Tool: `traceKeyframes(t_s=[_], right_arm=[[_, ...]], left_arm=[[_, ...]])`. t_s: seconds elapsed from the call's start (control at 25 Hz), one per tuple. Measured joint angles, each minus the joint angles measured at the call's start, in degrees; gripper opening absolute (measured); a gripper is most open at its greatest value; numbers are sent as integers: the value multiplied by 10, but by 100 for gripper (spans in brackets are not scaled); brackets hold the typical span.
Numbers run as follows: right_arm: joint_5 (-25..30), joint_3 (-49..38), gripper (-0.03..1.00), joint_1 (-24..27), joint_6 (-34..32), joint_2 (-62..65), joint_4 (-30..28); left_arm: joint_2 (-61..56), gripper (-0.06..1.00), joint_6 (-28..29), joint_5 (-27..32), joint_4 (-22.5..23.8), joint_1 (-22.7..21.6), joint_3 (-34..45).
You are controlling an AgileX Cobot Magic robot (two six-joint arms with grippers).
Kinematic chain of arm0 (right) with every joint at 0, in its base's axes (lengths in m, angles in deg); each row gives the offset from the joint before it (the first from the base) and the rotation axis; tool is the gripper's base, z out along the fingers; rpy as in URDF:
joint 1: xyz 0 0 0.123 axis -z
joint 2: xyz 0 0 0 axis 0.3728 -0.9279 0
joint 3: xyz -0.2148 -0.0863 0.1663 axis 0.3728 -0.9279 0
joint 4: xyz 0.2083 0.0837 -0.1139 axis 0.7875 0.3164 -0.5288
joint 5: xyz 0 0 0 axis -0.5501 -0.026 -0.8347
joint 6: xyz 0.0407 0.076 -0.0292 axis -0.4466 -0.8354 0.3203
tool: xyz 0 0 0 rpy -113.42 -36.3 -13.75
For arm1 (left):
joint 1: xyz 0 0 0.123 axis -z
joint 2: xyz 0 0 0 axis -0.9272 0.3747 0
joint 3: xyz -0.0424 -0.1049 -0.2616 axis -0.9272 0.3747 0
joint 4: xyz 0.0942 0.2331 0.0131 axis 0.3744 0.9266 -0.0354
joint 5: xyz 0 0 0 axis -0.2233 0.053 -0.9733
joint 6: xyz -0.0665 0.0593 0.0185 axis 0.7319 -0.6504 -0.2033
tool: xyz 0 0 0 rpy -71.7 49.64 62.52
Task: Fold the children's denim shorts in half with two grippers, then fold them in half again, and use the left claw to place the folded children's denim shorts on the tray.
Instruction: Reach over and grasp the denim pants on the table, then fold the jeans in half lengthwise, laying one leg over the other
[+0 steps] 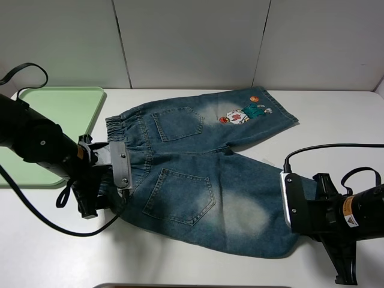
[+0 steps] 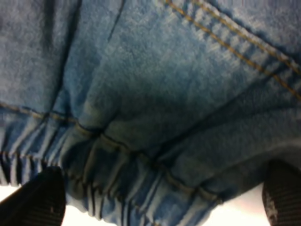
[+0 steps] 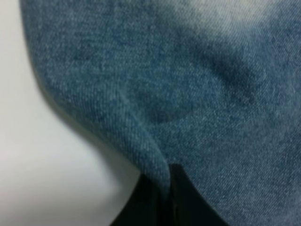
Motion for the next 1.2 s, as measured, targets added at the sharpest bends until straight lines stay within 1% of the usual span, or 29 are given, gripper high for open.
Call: traceKeyframes(t_s=[0.16, 0.32, 0.44, 0.52, 0.8, 1.0, 1.12, 1.2], right_arm=[[-6, 0, -2, 0, -5, 0, 0], [-8, 0, -2, 0, -14, 0, 0], [-8, 0, -2, 0, -15, 0, 0], [-8, 0, -2, 0, -15, 0, 0], [-8, 0, -2, 0, -15, 0, 0], [-8, 6, -2, 0, -18, 9, 1], [-7, 28, -2, 0, -57, 39, 26], [-8, 45, -2, 0, -101, 59, 45]], left_arm=[[8, 76, 1, -12, -2, 0, -3], [17, 53, 1, -27, -4, 0, -4], [21, 28, 0, -28, -2, 0, -4], [24, 14, 0, -34, 2, 0, -4], [24, 14, -1, -28, -3, 2, -6], [20, 14, -1, -10, -4, 35, -6], [10, 14, -1, 9, -6, 59, -6], [-3, 14, -1, 23, -8, 67, -5]])
